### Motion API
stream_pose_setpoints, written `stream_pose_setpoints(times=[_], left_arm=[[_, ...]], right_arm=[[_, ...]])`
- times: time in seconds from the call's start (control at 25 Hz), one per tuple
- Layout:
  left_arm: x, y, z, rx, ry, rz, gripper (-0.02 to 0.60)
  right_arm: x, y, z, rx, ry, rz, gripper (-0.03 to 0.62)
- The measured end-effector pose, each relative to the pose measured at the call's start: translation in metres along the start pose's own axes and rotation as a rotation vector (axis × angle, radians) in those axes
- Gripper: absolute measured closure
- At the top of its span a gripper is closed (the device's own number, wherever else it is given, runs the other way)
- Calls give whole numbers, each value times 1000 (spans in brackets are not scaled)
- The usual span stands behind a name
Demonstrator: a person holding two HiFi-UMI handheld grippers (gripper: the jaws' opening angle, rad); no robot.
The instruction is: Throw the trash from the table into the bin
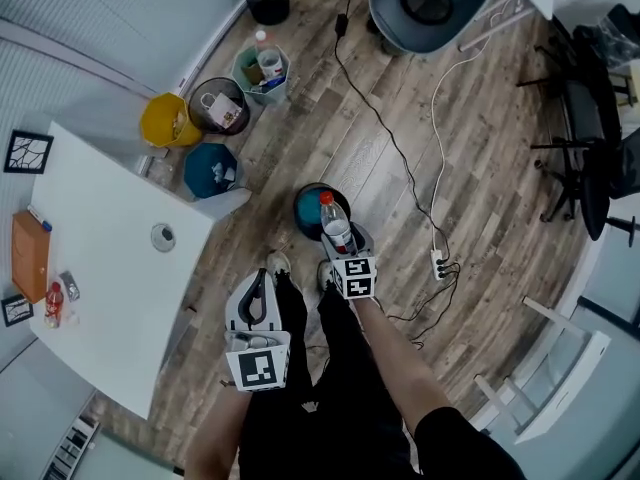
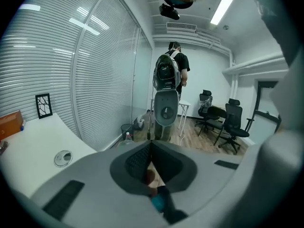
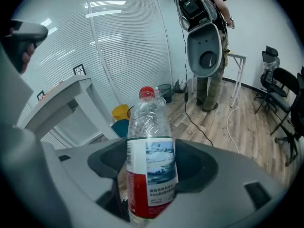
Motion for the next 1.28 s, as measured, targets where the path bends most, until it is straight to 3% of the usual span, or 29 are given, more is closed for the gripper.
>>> stream_pose_setpoints(times=[0.32,0.6,0.76,0.92,1.08,1.28], left_arm=[[-25,3,5,23,-16,74,584],[-35,-3,4,29,33,75,583],[-26,-3,-5,35,-12,57,583],[-26,-7,-10,38,4,50,584],[-25,-16,-13,37,38,34,584],[0,-32,-20,63,-1,-34,583]], right_arm=[[-25,35,-7,4,-7,41,293],[-32,26,4,43,-30,68,293],[-33,19,9,77,-55,86,298],[-27,8,6,10,-72,52,588],[-16,-8,2,-15,-61,20,589],[6,-47,-1,-48,-49,-36,589]])
Point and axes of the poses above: the fingertips, and each gripper's own axes: y forward along the fingers, z to its left, x out of its top, the point moved 7 cm from there along -y, backward along the fingers
